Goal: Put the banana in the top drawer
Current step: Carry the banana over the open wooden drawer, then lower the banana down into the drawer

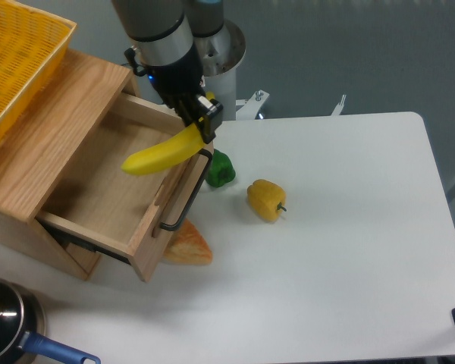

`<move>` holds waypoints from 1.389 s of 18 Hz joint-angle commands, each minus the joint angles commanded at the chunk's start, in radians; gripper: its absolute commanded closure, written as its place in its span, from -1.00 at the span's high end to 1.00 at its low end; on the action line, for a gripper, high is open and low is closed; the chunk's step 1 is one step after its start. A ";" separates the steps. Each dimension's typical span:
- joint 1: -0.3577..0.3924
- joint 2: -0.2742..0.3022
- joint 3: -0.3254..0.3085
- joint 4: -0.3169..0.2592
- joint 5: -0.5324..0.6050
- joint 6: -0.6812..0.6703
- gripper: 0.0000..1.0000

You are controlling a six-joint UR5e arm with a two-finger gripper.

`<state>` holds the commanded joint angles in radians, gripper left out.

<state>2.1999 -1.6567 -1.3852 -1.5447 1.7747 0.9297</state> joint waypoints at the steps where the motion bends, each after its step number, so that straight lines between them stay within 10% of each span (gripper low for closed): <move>1: -0.015 -0.003 -0.002 0.000 0.009 -0.014 -0.65; 25: -0.166 -0.097 -0.003 0.031 0.120 -0.193 -0.65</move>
<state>2.0341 -1.7533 -1.3883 -1.5141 1.8944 0.7363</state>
